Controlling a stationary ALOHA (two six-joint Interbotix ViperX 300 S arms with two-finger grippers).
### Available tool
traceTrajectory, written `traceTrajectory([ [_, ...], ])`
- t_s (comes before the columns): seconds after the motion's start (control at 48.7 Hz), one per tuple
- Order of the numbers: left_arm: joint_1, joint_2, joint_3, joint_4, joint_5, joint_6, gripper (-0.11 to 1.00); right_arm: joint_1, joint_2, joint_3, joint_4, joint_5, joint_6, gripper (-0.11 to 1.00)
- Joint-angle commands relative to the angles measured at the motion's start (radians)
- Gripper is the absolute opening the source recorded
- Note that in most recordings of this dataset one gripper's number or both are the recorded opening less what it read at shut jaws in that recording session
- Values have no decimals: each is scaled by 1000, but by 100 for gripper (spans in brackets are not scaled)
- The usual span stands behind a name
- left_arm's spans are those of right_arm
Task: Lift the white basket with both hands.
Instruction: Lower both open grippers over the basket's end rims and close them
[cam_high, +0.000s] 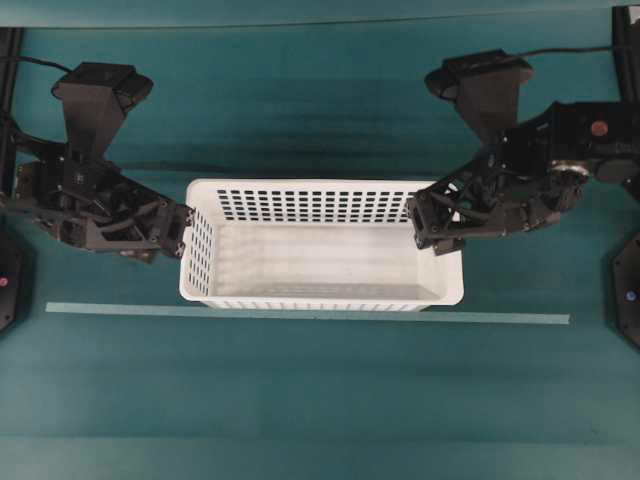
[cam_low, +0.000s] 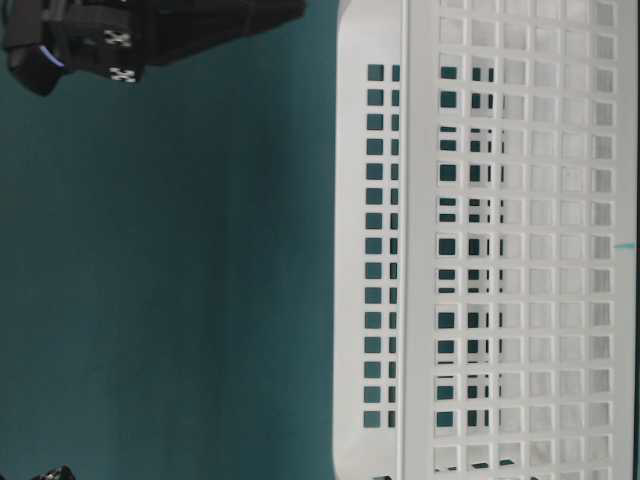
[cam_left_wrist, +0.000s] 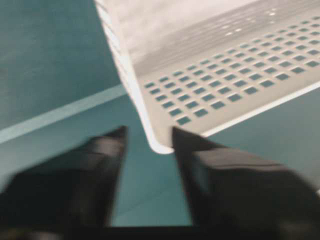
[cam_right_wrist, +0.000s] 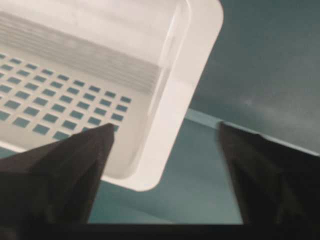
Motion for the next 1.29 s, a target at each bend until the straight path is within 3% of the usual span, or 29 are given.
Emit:
traceTrajectory([
  [0.0, 3, 18, -5, 5, -12, 0, 57, 8, 25, 11, 2, -34, 5, 90],
  [0.103, 12, 32, -3, 5, -26, 2, 87, 3, 28, 31, 2, -84, 12, 91],
  [0.185, 28, 49, -3, 5, -55, 2, 97, -3, 29, 38, 0, -114, 31, 91],
  [0.328, 43, 104, 0, 5, -118, 3, 95, -14, 41, 52, -3, -146, 67, 91],
  [0.718, 54, 169, 74, 5, -143, -6, 95, -15, 129, 63, -5, -209, 75, 91],
  [1.006, 67, 247, 110, 5, -247, -9, 95, -8, 186, 77, -5, -238, 121, 91],
  [1.272, 67, 278, 109, 5, -262, -9, 95, -2, 187, 109, -6, -288, 176, 90],
])
